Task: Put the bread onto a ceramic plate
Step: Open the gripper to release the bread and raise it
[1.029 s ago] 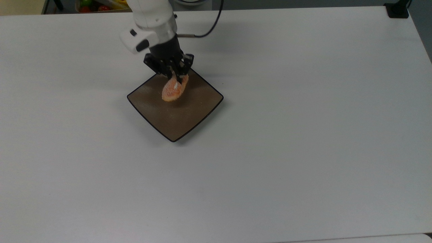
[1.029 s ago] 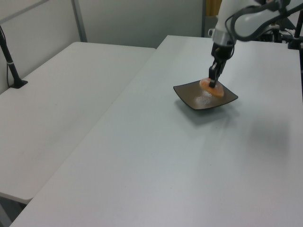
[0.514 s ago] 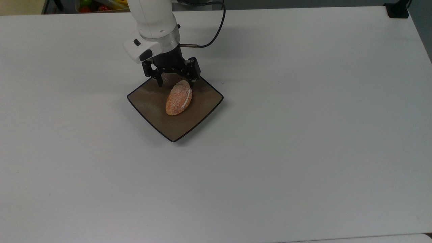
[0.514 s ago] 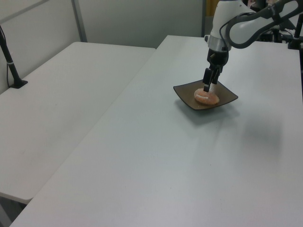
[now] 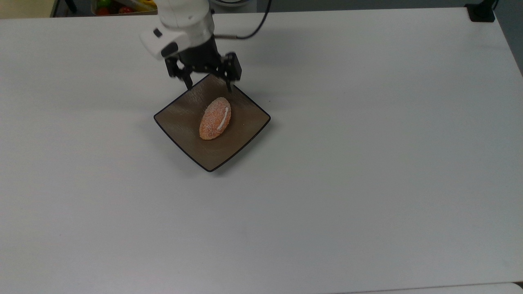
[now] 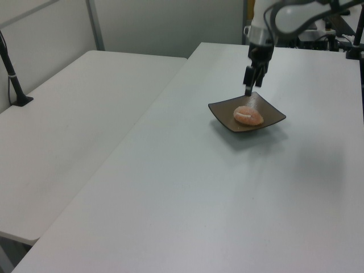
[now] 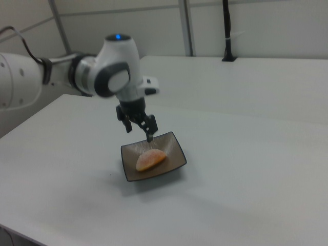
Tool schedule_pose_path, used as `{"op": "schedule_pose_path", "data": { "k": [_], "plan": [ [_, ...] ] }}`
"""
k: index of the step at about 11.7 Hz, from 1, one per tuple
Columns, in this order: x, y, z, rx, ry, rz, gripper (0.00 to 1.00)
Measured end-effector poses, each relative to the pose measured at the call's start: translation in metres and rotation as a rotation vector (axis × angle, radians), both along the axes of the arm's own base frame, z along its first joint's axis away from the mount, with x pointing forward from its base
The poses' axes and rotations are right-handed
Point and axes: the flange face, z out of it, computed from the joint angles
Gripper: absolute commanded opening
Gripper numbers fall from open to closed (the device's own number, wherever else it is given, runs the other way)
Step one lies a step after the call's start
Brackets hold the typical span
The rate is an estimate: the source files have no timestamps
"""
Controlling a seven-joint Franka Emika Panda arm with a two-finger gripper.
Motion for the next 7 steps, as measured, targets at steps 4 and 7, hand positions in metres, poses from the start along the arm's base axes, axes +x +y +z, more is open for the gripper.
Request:
{"op": "schedule_pose_path", "data": {
  "k": [4,7],
  "plan": [
    [-0.015,0.001,0.103,-0.094,0.066,-0.066,1.0],
    [-0.028,0.029,0.131,-0.157,0.058,-0.062,1.0]
  ]
}}
